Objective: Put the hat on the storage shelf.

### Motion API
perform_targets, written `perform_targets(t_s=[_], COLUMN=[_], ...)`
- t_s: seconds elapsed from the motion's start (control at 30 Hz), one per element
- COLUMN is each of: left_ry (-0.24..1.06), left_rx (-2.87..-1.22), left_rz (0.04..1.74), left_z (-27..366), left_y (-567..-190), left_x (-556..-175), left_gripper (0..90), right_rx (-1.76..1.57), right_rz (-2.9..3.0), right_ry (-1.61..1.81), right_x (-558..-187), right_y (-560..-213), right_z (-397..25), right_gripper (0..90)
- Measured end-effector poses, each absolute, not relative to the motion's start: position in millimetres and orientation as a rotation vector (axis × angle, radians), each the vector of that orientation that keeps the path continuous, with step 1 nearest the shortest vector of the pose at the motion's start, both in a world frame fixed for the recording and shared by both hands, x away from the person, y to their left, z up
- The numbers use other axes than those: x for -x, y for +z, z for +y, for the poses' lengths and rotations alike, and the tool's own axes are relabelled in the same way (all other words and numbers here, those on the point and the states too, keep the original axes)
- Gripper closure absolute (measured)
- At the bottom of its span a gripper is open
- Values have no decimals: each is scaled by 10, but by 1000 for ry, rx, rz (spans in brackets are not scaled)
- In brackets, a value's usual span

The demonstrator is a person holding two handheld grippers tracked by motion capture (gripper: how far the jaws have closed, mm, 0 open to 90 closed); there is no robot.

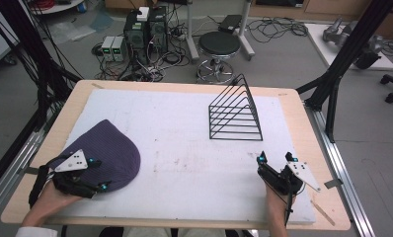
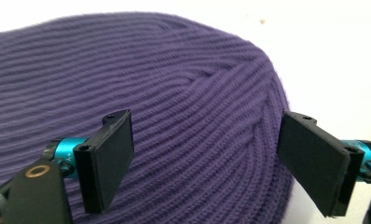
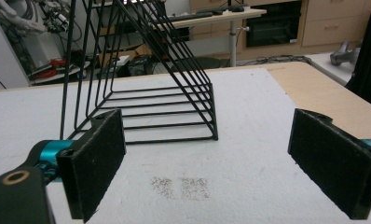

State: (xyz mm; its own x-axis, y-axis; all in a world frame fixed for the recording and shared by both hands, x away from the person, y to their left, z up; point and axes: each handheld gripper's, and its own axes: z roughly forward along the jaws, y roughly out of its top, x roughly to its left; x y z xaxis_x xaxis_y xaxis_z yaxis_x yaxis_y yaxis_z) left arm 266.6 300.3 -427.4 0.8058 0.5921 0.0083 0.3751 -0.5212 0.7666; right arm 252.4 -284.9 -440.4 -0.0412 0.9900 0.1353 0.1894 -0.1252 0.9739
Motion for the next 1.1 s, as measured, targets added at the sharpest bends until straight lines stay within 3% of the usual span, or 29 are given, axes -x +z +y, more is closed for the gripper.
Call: perform_targets(t_s=[0.5,1.1], left_ry=[222,286], left_rx=[-2210,-2283], left_rz=[665,636], left_z=[2966,2911], left_y=[-4332,-4386], left_x=[-2674,-2670], left_gripper=[224,256], right_rx=[-1425,-1429], right_rz=[1336,1344], right_ry=[1239,1225], right_x=[-2536,-2535], right_y=[-4411,-4410], right_z=[-2839,-2841], right_gripper=[103,103])
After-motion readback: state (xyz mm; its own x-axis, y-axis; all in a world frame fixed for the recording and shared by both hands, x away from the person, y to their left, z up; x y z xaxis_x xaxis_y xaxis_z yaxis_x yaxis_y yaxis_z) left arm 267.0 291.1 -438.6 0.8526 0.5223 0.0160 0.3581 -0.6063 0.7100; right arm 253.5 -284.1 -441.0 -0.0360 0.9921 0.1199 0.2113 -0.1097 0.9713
